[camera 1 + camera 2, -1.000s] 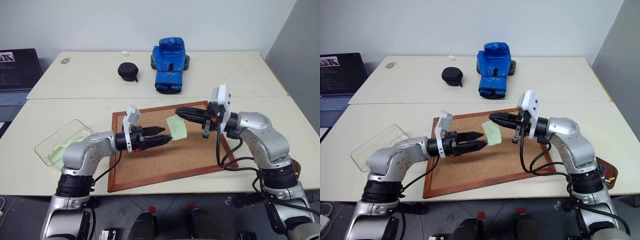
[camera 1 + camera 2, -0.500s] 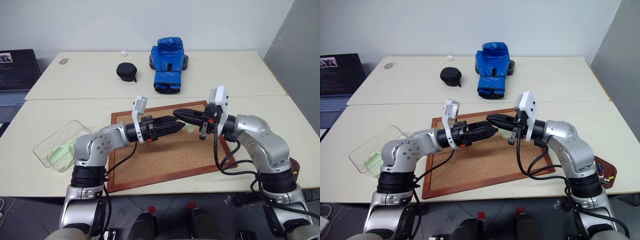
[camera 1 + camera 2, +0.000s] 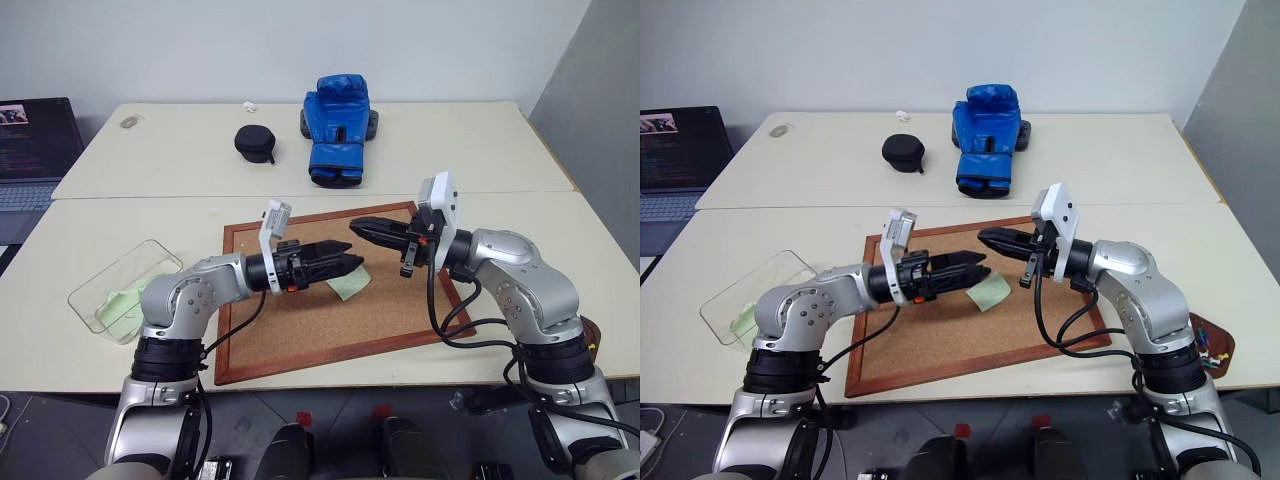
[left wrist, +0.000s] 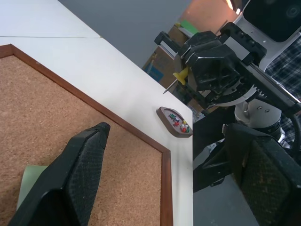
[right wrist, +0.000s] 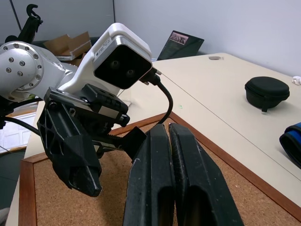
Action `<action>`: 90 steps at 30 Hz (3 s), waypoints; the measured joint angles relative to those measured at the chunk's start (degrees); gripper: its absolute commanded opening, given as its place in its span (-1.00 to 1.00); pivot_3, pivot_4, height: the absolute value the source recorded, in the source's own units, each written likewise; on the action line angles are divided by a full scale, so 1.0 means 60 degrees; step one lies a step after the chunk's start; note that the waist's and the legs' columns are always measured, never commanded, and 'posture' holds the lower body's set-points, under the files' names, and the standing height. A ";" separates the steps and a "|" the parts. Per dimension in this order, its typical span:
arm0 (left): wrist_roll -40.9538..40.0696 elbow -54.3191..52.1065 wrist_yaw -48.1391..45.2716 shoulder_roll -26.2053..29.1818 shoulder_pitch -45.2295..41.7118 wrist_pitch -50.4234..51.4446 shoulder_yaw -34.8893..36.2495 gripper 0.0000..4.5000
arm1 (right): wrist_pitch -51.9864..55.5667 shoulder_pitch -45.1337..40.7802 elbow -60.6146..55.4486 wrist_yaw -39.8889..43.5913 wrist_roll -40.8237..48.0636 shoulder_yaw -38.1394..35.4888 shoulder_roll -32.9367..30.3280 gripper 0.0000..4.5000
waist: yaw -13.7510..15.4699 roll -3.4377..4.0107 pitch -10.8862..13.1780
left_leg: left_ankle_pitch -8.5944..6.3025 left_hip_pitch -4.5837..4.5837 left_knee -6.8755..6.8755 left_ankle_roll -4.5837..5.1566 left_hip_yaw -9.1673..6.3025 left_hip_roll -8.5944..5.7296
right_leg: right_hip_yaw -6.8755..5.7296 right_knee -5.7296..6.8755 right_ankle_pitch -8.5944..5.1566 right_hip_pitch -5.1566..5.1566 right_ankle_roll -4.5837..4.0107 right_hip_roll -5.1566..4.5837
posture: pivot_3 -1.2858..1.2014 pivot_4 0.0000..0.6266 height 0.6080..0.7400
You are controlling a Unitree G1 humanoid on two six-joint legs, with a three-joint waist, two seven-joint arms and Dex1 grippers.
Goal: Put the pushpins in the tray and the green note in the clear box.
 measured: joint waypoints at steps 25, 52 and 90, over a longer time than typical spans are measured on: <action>0.3491 -0.0729 -0.1832 -0.0030 -0.0027 -0.5594 -0.2993 0.82 | 0.2584 0.7671 -0.4676 -0.4584 -0.0822 -0.6216 -0.1005 -1.00 | 0.0193 0.0003 -0.0001 | 0.0000 -0.0020 0.0001 0.0002 0.0064 -0.0015 | 0.0014 -0.0003 -0.0002 -0.0003 0.0003 0.0037 | 0.03 -0.52 1.00; 0.4846 0.1433 -0.2994 -0.1220 -0.0951 -0.7501 -0.4150 0.83 | 0.3930 0.7520 -0.3467 -0.6002 0.0020 -0.7550 0.0091 -0.21 | 0.0022 0.0007 -0.0004 | -0.0002 0.0014 -0.0003 0.0007 0.0108 -0.0017 | 0.0048 -0.0006 -0.0002 0.0017 0.0004 0.0050 | 0.03 -0.52 1.00; 0.4917 0.1455 -0.2900 -0.1119 -0.0932 -0.7486 -0.4104 0.83 | 0.1590 0.8206 -0.3086 -0.4927 -0.0875 -0.6552 -0.0903 0.24 | 0.0022 0.0010 -0.0006 | -0.0002 0.0014 -0.0002 0.0007 0.0109 -0.0017 | 0.0048 -0.0005 -0.0002 0.0017 0.0004 0.0048 | 0.03 -0.52 1.00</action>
